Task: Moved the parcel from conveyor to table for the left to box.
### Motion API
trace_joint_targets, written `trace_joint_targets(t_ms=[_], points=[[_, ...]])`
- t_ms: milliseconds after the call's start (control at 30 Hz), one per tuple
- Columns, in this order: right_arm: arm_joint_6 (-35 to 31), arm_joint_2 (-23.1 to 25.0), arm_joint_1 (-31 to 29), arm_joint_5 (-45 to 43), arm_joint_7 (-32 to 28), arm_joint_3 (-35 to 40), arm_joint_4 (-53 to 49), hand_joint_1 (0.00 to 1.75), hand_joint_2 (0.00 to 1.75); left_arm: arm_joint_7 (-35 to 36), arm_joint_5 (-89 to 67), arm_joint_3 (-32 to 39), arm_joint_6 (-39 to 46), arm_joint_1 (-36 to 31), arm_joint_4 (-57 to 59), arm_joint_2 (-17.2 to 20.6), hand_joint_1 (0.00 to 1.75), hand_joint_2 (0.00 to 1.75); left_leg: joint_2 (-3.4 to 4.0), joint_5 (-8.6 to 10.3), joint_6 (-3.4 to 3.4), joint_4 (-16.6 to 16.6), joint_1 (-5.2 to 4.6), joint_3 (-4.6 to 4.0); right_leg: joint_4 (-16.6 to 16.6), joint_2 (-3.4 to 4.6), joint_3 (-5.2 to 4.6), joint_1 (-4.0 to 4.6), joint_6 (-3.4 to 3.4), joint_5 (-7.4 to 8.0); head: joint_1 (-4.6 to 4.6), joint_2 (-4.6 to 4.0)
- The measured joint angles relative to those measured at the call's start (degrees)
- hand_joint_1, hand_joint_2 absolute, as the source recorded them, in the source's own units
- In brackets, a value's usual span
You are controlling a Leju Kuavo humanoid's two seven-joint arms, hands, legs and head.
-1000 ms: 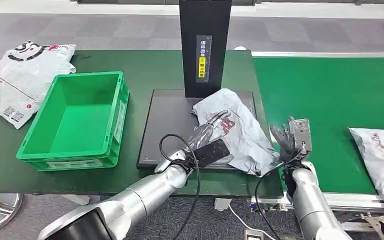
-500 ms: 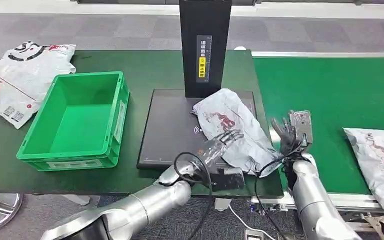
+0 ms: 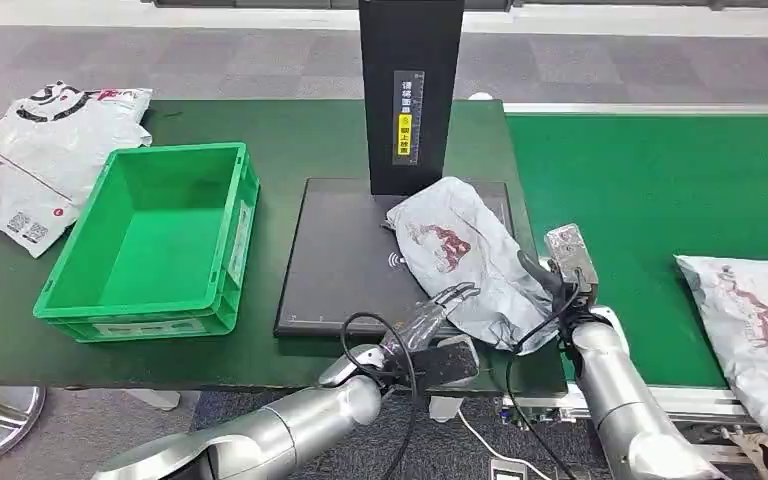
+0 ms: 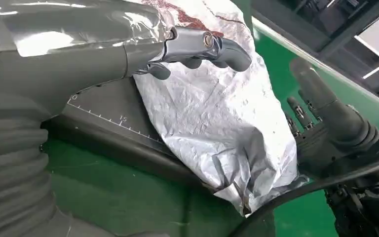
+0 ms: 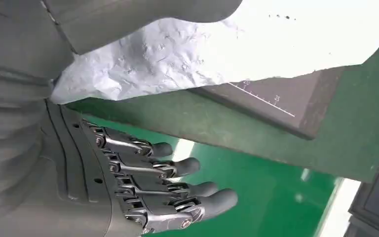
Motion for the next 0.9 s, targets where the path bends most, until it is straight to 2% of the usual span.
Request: trace_joint_targets(t_ms=[167,367,600,733,900], points=[[0.52,0.00,0.01,4.52,-1.59,1.50,-0.09,0.00,1.75,-3.18,9.05,2.88,-1.92,-0.11,0.11,0.09,0.00,1.75,0.00,0.00,0.00,0.00,0.00,-0.01,0.00,-0.01,0.00,0.00,0.00,0.00,0.00,0.00],[0.72,1.01,0.60,13.51,-3.65,7.85,-1.68,0.00,1.75,-5.53,23.24,15.64,-10.80,-2.39,1.03,0.98,0.00,1.75,0.05,0.02,-0.03,-0.01,0.02,0.01,0.01,0.06,0.00,0.08,-0.01,0.01,0.00,0.02],[-1.25,2.99,0.51,21.15,-4.07,14.51,-2.54,0.00,1.75,-6.21,25.57,25.65,-13.36,-3.85,1.77,2.95,0.00,1.75,0.02,0.05,-0.07,-0.01,0.09,0.00,0.03,0.01,0.00,0.10,-0.02,0.01,0.00,0.02],[-6.89,3.45,0.53,26.89,-3.04,17.75,-3.52,0.00,1.75,-6.19,24.94,28.48,-13.42,-4.02,1.90,3.41,0.00,1.75,0.03,0.04,-0.06,-0.01,0.07,-0.02,0.02,0.02,0.00,0.07,-0.02,0.01,0.00,0.00],[-8.24,3.85,0.59,28.02,-2.67,20.00,-4.55,0.00,1.75,-6.19,24.61,30.21,-13.44,-4.10,1.90,3.72,0.00,1.75,0.01,0.03,-0.05,-0.01,0.05,-0.02,0.01,0.00,0.00,0.06,-0.01,0.00,0.00,0.02]])
